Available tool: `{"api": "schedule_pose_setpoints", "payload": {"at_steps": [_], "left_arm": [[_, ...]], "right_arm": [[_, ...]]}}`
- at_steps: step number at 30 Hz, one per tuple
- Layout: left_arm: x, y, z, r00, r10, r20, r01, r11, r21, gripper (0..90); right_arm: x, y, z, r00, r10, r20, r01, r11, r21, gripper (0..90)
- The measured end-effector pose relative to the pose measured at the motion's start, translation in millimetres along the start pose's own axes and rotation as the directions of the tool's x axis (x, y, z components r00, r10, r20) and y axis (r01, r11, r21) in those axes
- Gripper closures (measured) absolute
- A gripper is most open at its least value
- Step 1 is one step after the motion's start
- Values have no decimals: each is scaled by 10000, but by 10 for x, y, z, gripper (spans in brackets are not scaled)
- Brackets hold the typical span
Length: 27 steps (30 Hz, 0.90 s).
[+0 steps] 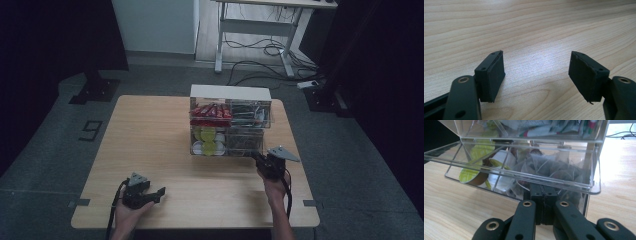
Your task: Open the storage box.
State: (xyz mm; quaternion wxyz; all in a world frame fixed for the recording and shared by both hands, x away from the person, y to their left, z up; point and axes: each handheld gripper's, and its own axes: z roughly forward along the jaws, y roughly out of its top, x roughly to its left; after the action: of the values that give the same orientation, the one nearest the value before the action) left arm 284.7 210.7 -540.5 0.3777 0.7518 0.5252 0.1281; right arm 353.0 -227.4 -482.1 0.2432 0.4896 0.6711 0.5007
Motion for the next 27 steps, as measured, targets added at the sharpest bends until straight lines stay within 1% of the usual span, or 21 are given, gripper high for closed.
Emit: {"api": "schedule_pose_setpoints", "payload": {"at_steps": [10, 18, 27], "left_arm": [[-4, 6, -13, 10000, -1, -41, 0, 10000, -29, 290], [-4, 7, -18, 10000, -22, -39, 21, 10000, -55, 290], [-39, -1, 6, 10000, 86, -5, -86, 10000, 32, 290]], "right_arm": [[33, 106, 49, 9998, -21, -193, 17, 9998, -211, 894], [56, 155, 95, 9997, 7, -248, -15, 9995, -324, 894], [49, 181, 86, 9998, 37, -217, -48, 9987, -500, 893]]}}
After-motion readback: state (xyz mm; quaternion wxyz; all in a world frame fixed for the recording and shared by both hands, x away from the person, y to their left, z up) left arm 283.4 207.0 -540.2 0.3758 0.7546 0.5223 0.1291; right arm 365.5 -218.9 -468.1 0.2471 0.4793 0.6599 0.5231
